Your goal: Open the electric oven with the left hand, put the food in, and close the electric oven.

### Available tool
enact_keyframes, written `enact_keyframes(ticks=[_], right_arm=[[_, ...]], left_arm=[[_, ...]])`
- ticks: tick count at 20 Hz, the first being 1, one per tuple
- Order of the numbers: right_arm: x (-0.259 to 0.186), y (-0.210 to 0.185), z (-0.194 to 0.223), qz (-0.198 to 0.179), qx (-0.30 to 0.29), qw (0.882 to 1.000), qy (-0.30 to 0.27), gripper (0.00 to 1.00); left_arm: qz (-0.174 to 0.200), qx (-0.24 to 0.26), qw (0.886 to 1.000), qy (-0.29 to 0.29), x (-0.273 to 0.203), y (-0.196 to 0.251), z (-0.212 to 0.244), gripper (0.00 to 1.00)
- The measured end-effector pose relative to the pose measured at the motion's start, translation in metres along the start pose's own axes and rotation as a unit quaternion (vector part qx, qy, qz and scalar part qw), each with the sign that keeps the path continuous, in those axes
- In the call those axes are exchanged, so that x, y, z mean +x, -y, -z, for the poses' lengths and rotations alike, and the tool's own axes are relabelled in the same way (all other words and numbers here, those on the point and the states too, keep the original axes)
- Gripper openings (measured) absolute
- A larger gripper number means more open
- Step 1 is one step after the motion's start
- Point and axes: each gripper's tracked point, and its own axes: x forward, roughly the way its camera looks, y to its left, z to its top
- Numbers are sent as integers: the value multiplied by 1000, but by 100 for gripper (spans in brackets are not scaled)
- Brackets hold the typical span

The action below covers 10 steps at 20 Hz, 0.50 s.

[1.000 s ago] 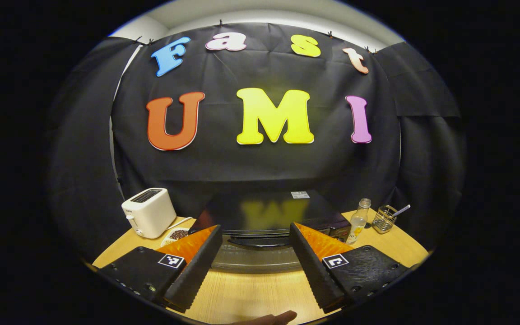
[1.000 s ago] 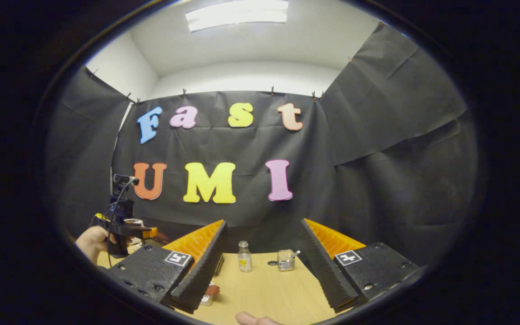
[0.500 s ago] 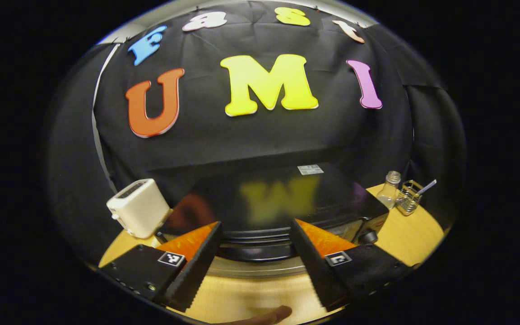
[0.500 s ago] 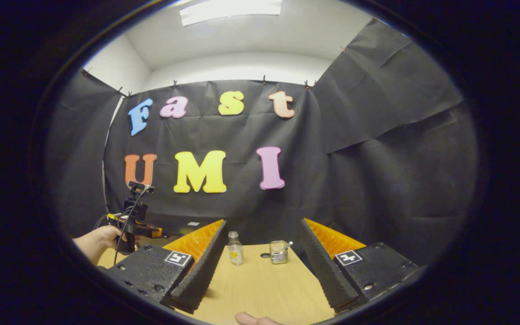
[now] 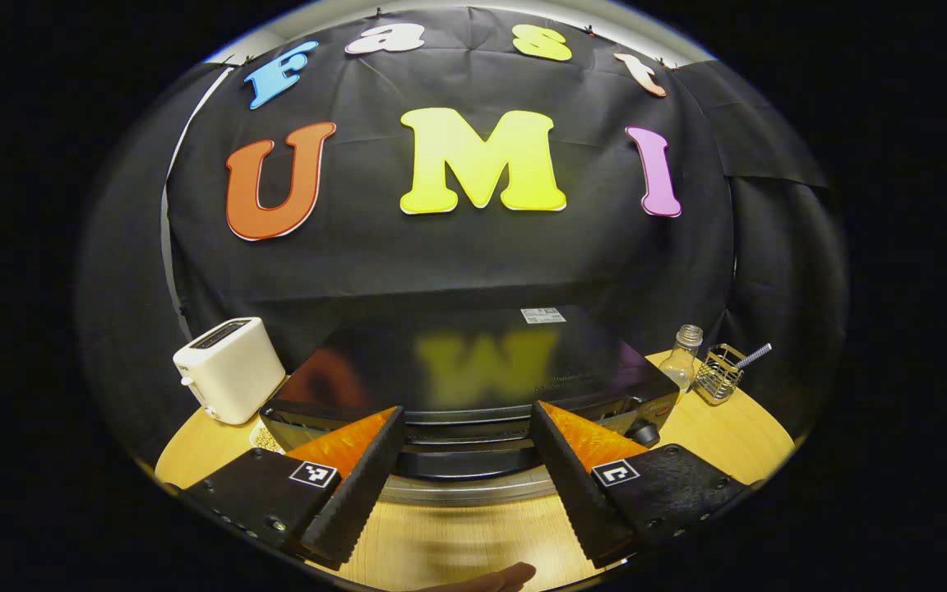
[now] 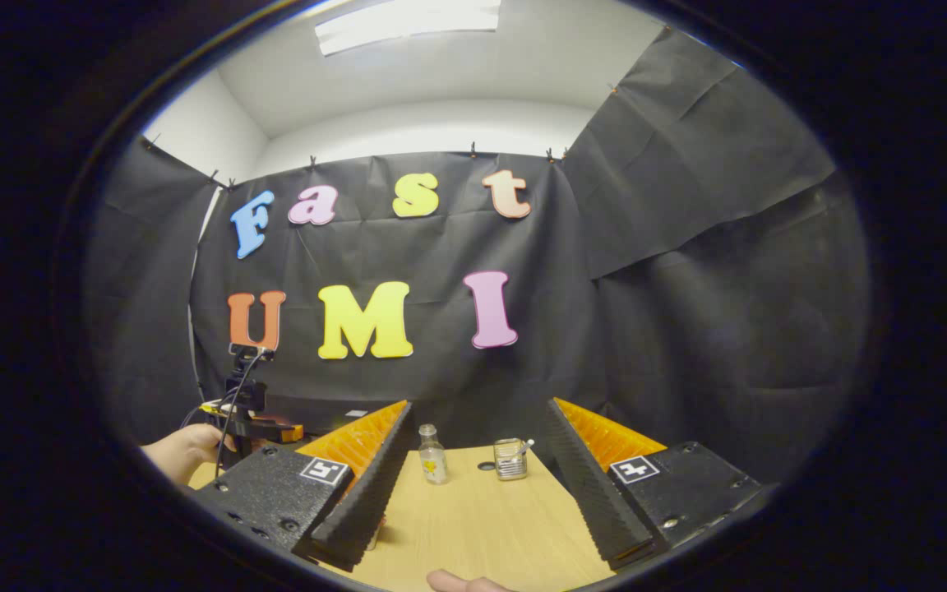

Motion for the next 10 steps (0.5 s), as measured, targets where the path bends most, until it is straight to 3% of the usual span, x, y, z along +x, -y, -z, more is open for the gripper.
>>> enact_keyframes(ticks=[5,7,8,10], right_arm=[[-19,-8,-13,-3,0,1000,14,100],[-26,-11,-16,-5,2,1000,17,96],[-28,-11,-17,-6,2,1000,18,100],[-34,-13,-20,-6,0,1000,20,96]], left_arm=[[4,3,1000,14,-24,4,12,97],[5,4,1000,21,-34,5,19,97],[5,3,1000,23,-40,6,25,97],[6,-4,1000,4,-46,5,46,96]])
